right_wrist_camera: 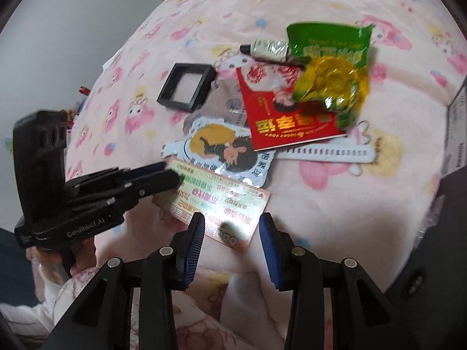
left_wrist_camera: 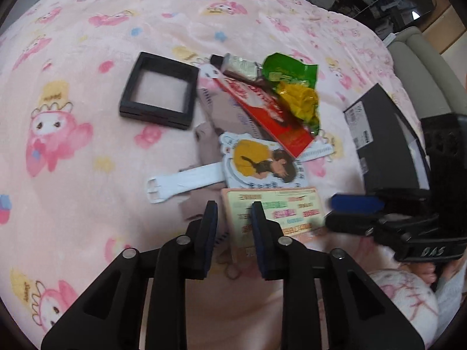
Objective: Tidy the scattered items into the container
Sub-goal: 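Grasp the cartoon sticker card with the left gripper, then carry the card into the black box and open the left gripper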
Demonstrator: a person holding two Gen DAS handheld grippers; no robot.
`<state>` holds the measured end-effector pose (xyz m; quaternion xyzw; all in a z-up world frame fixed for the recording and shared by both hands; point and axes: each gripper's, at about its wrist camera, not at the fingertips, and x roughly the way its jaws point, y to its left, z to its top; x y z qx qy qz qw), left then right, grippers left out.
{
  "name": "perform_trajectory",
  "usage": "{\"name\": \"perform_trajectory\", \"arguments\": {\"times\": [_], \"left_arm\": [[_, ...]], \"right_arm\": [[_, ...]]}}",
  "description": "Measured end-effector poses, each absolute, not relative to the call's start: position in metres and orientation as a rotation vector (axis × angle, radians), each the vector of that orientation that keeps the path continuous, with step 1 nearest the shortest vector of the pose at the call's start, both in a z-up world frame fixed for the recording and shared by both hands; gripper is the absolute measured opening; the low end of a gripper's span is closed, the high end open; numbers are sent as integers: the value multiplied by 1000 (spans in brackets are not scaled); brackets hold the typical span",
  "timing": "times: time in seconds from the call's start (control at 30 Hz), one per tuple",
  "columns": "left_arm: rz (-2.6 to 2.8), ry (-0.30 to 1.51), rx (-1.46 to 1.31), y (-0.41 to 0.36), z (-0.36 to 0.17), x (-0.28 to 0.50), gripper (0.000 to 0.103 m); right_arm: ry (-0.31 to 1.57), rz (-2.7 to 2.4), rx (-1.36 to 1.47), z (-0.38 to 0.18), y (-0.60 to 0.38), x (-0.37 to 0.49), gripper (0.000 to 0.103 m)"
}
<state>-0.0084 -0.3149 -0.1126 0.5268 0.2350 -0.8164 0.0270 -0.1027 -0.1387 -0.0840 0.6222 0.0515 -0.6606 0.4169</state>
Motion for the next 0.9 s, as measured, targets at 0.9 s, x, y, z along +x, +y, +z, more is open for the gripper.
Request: {"name": "perform_trajectory", "arguments": {"times": [0.9], "left_arm": [[-2923, 524, 1524, -185, 45, -46, 27]], "right_arm": [[-120, -2004, 1230, 57, -3, -89, 29]]}}
